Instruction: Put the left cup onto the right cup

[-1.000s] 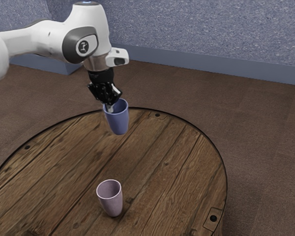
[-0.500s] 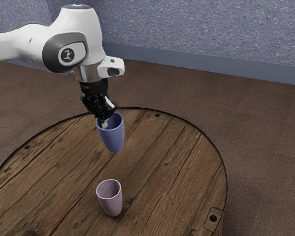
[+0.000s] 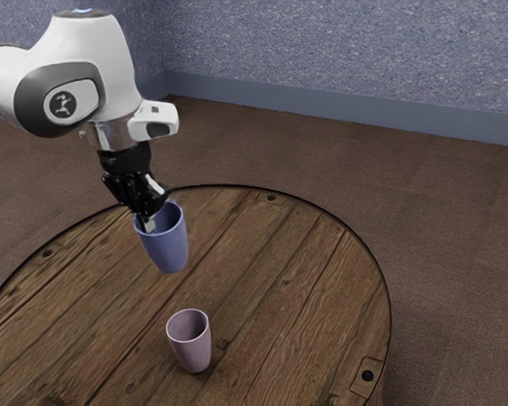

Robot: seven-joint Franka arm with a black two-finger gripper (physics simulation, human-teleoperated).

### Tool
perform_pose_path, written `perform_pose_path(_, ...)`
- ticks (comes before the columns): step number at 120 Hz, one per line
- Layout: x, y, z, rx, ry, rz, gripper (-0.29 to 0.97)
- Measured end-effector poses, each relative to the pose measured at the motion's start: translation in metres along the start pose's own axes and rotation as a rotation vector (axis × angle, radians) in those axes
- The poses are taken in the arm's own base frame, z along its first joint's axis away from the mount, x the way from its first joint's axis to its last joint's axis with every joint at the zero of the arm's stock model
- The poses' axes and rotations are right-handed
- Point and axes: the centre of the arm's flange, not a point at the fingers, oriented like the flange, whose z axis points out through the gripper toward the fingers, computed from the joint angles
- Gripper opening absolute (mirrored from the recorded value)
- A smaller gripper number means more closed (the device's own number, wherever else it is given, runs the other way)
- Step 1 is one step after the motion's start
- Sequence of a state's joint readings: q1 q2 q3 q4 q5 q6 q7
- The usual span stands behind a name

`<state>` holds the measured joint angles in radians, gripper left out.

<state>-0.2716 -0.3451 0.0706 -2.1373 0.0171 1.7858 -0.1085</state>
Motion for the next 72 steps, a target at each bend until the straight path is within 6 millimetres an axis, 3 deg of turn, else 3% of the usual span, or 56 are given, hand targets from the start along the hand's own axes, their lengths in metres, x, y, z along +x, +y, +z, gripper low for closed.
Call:
perform_pose_path(23,-0.006,0.001,0.041,0.004,-0.059,-0.022,-0.11)
perform_pose_path(72,-0.002,0.009,0.084,0.0,-0.072,-0.049,-0.11)
